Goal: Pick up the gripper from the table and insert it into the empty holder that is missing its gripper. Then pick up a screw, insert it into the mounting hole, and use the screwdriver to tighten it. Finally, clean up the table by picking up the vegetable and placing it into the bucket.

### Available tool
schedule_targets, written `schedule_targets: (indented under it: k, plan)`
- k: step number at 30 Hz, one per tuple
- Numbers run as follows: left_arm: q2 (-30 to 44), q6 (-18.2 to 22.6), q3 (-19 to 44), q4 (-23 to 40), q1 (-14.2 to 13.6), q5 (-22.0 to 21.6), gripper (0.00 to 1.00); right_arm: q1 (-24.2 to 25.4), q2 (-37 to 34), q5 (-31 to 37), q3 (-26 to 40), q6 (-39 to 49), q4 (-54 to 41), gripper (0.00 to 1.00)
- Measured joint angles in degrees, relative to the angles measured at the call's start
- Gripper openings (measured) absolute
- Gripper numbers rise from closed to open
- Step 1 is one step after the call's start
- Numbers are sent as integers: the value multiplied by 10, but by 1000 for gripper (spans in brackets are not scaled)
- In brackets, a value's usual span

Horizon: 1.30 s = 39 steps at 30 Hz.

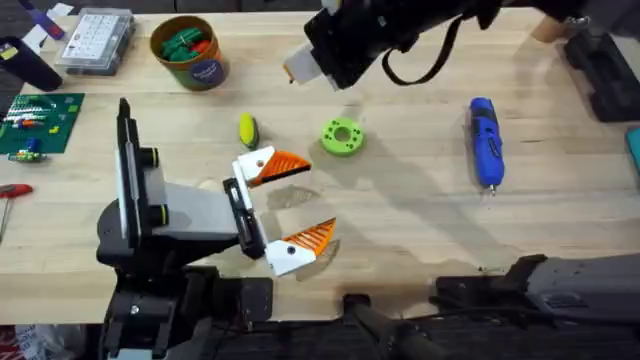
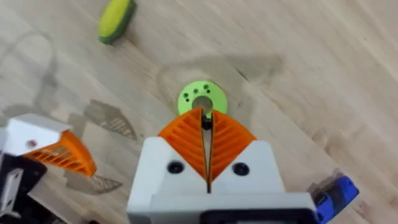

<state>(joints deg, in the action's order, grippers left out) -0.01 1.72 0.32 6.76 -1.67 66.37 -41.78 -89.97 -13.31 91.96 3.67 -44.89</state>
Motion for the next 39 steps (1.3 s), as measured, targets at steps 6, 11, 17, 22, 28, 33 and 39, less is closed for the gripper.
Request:
schedule_targets:
  k: [6, 11, 17, 22, 28, 33, 39]
  plan:
    - [0, 0, 0, 0, 0, 0, 986, -2, 2, -45, 0, 14, -18, 3]
    - [0, 0, 0, 0, 0, 0, 986, -16, 2, -50, 0, 28, -34, 3]
    - [0, 0, 0, 0, 0, 0, 986, -42, 2, -33, 8, 37, -62, 3]
    - [0, 0, 0, 0, 0, 0, 986, -56, 2, -25, 34, 42, -72, 3]
    - [0, 0, 0, 0, 0, 0, 986, -74, -9, -20, 68, 62, -110, 3]
    - [0, 0, 0, 0, 0, 0, 986, -96, -45, -19, 114, 87, -148, 3]
    - [0, 0, 0, 0, 0, 0, 986, -123, -68, -16, 134, 120, -168, 3]
